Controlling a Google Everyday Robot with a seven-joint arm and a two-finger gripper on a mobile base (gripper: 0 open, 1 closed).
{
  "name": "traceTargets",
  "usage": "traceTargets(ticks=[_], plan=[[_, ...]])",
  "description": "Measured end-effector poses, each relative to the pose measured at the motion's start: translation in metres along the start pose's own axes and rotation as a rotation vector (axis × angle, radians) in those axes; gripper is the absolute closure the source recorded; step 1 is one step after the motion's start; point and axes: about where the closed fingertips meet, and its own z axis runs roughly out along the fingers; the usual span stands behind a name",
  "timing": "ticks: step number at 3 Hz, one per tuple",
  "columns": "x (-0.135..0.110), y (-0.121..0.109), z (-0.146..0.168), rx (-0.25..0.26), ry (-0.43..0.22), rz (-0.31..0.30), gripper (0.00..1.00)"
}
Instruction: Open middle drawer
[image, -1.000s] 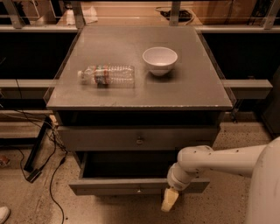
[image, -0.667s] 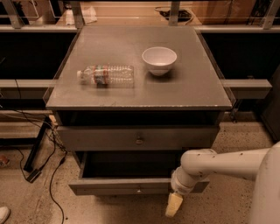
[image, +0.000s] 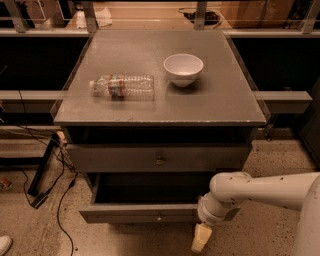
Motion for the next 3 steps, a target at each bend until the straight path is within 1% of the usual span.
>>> traceTargets(ticks=[2,3], plan=[[-0.002,-0.005,-0.003,0.0,0.0,0.001,0.0],[-0.003,0.008,-0.012,-0.019,-0.011,0.039,0.0]])
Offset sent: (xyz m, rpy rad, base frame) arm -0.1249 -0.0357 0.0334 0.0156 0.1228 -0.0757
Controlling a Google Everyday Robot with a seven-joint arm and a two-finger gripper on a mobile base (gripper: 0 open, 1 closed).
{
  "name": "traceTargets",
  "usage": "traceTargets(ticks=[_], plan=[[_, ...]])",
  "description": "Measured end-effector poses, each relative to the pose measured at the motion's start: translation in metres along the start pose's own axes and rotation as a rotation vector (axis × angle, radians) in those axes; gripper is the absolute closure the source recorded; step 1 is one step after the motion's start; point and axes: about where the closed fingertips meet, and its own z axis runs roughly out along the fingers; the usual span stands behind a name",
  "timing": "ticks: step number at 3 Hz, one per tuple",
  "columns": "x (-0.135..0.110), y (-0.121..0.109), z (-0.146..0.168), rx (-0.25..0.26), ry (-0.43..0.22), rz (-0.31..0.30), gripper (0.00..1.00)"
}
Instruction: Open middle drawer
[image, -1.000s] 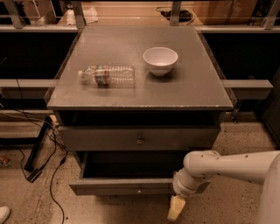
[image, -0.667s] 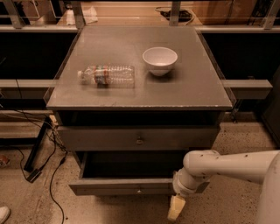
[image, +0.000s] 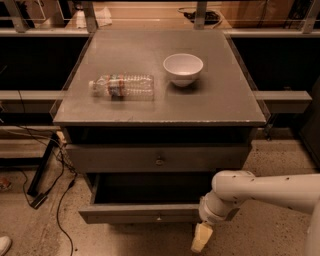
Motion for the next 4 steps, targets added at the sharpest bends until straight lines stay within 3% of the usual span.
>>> traceTargets(ticks=[1,2,3,4], plan=[[-0.001,-0.001,-0.002,-0.001,-0.001,0.002,0.0],[0.002,0.015,-0.014,-0.013,-0.012,0.058,0.0],[0.001,0.022,-0.021,-0.02,-0.016,0.074,0.0],[0.039,0.092,-0.043,-0.072,-0.002,0.224,0.0]])
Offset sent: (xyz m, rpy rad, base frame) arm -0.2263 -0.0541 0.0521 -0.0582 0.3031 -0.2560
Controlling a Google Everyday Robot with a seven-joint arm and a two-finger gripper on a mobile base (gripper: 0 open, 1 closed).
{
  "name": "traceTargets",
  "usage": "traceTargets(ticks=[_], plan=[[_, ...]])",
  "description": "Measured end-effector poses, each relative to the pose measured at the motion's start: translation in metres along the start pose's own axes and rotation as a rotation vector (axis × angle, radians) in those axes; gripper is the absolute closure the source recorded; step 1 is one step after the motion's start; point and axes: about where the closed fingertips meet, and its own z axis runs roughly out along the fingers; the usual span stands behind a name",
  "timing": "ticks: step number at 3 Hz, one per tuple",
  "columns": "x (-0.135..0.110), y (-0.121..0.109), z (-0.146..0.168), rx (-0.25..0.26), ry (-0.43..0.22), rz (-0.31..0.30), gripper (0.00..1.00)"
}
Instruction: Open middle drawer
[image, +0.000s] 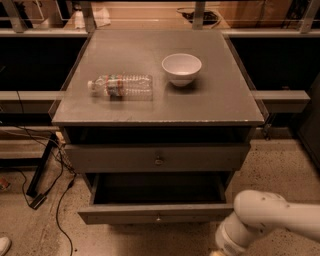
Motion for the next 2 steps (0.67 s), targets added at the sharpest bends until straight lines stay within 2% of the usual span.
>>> traceTargets(ticks=[1,2], plan=[[0.0657,0.0685,0.0022,-0.072,0.05,0.105,0.0],[0.0743,0.0763,0.0061,-0.084,0.062,0.11,0.0]])
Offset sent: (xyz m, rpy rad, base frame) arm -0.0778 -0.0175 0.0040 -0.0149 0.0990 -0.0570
